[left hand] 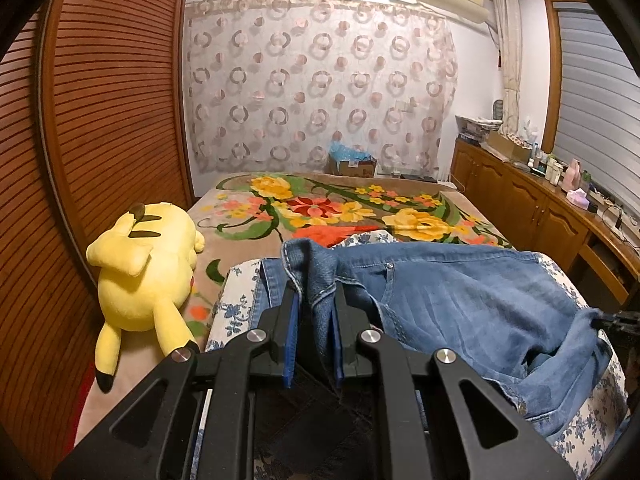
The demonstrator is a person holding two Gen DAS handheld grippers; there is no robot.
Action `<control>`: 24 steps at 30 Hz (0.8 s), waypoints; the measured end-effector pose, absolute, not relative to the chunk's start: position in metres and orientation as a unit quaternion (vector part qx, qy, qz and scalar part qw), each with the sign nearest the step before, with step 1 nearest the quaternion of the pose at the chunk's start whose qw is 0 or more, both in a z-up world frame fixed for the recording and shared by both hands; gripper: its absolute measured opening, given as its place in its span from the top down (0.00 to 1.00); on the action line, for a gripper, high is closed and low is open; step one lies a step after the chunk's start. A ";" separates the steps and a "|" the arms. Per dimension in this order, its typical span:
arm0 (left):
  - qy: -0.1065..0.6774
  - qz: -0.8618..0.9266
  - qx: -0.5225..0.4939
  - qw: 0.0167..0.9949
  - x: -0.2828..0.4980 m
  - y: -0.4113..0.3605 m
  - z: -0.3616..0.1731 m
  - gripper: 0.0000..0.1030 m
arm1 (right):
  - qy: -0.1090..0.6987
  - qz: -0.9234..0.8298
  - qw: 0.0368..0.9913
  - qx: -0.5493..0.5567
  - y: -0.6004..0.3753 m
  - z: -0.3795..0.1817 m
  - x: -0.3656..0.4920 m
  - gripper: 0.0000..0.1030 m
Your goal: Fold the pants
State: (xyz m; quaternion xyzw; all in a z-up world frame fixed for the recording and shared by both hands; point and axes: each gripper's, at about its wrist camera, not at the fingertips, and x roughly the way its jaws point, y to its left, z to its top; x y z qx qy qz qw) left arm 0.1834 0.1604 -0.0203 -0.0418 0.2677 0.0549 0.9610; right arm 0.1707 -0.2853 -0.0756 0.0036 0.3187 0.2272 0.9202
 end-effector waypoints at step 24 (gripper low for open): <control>0.271 0.094 -0.029 0.957 0.300 0.191 -0.009 0.85 | 0.206 0.155 0.964 -0.073 -0.264 -0.001 0.269 0.89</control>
